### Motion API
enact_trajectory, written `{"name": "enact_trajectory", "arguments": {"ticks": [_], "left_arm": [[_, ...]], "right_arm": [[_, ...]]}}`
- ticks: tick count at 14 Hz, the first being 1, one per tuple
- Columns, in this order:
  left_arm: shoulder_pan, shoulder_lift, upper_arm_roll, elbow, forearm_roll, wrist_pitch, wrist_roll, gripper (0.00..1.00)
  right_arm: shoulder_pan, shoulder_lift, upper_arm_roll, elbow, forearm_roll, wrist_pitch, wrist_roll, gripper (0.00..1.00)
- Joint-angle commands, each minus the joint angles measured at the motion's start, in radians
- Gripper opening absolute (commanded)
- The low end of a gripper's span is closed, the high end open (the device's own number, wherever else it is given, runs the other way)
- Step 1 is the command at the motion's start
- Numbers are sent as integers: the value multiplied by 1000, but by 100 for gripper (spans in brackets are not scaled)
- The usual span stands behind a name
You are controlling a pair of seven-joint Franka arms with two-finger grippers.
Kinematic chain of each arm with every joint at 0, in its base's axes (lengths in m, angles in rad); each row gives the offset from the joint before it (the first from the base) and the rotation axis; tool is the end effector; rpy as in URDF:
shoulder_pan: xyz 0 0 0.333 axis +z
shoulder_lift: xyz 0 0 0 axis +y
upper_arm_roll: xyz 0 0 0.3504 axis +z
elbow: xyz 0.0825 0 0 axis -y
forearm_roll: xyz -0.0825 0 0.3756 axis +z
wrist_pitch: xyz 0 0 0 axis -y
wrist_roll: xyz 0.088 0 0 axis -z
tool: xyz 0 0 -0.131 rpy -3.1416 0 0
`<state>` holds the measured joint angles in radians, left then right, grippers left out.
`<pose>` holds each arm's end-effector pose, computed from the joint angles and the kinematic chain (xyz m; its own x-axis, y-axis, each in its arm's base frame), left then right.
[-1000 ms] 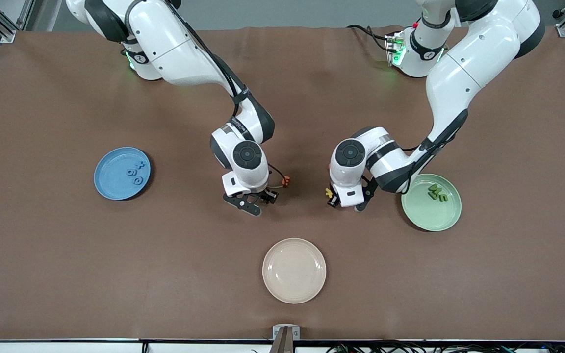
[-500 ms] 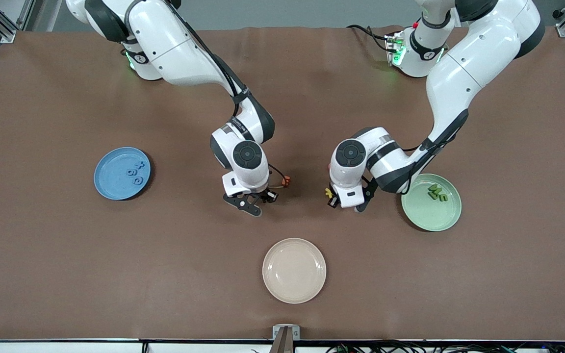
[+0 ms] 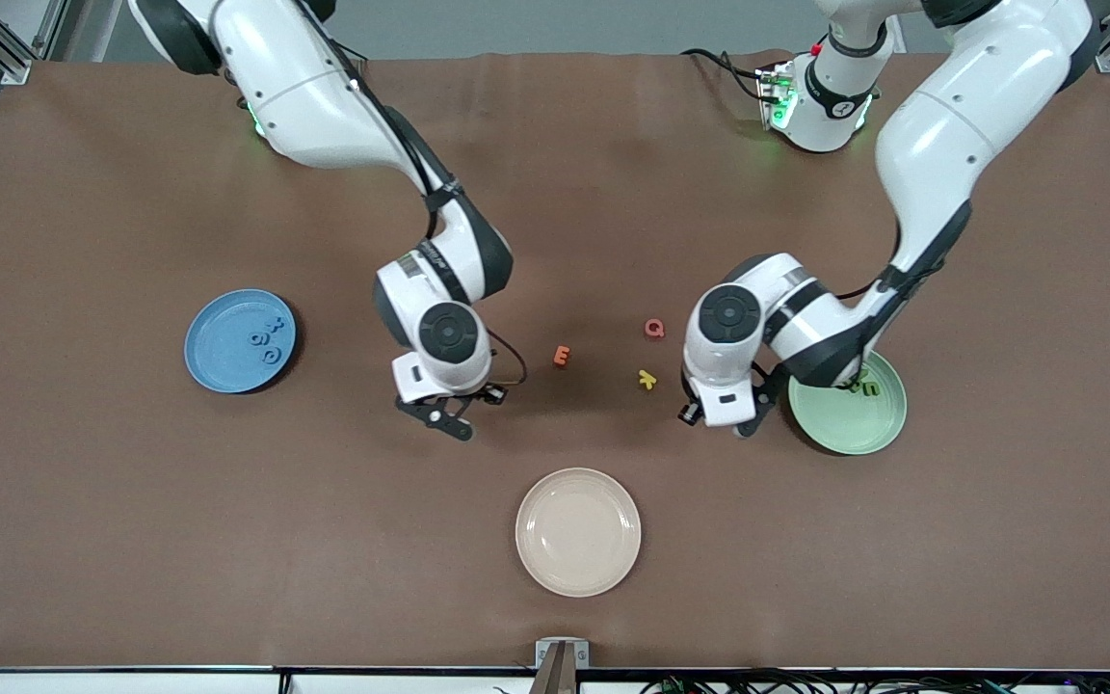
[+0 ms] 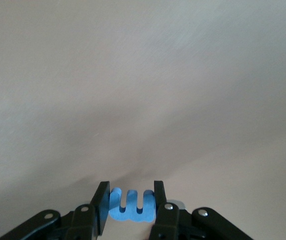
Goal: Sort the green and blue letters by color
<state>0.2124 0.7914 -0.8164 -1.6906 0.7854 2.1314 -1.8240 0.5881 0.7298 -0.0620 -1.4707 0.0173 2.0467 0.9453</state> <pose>0.6186 -0.2843 0.2443 0.6152 0.7827 0.0944 0.7873 -0.6162 -0.0225 0.6132 0.3663 0.2424 0.9109 -0.4072 -0.0668 -0.3956 -0.9078 0.1391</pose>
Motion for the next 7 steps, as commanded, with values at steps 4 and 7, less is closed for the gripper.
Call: {"name": "enact_trajectory", "arguments": {"ticks": [4, 7], "left_arm": [[257, -21, -168, -23, -12, -143, 251, 0], [407, -20, -228, -66, -12, -191, 418, 0]], "right_arm": [[-216, -363, 14, -402, -8, -3, -431, 3], [-333, -492, 13, -555, -10, 19, -630, 3]]}}
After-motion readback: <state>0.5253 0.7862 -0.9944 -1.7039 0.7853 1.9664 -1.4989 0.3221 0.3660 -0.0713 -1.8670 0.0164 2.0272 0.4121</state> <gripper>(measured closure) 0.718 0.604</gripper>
